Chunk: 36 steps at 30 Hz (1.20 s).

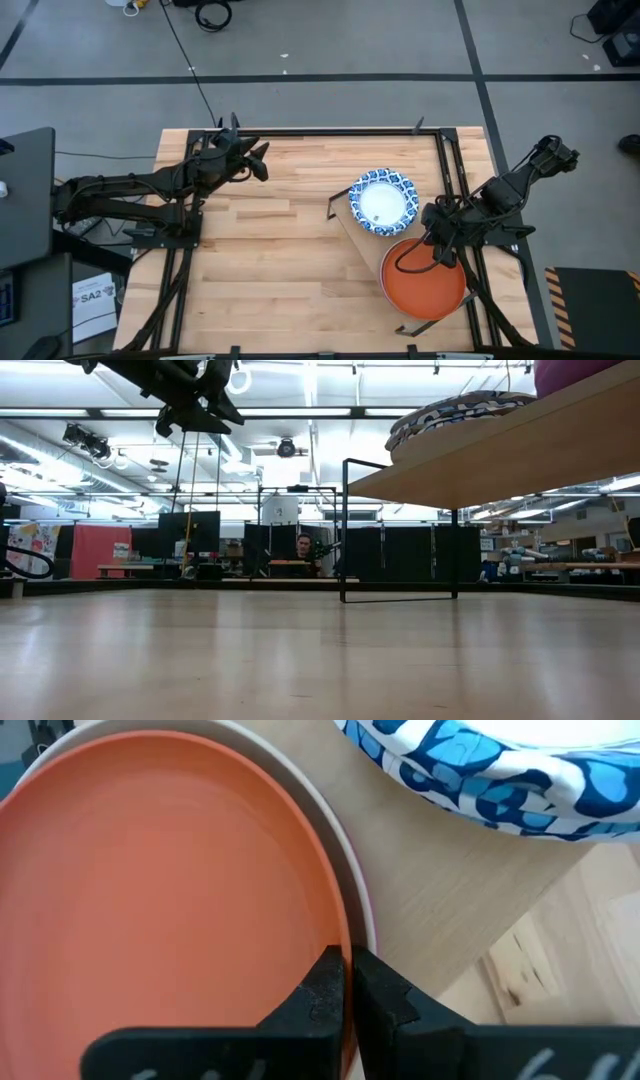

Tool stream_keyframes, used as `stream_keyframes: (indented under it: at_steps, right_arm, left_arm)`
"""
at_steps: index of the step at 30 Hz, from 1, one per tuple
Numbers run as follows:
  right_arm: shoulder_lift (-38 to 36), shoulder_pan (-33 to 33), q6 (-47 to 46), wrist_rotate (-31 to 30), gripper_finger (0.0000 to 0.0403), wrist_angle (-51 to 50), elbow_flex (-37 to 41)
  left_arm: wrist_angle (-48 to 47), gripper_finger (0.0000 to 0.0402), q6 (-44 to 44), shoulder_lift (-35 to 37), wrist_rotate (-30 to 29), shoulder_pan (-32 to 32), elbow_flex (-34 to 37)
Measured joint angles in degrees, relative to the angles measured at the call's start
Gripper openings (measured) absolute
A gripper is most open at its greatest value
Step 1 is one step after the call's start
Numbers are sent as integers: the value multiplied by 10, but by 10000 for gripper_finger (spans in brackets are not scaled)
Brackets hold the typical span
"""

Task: Place and stack plates onto a shelf
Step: Stack the orange plate on top of the gray plate on the shelf

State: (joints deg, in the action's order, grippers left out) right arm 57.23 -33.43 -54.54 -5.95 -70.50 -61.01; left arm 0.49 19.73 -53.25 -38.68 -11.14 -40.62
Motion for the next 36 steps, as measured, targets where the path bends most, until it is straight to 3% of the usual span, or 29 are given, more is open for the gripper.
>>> stream_keyframes:
  at_steps: [25, 36]
  right_arm:
    - [0, 0, -28, -1, 33, 2, 1]
    - [0, 0, -27, -4, 91, 0, 2]
  left_arm:
    - [0, 178, 0, 0, 0, 0, 0]
    - [0, 178, 0, 0, 0, 0, 0]
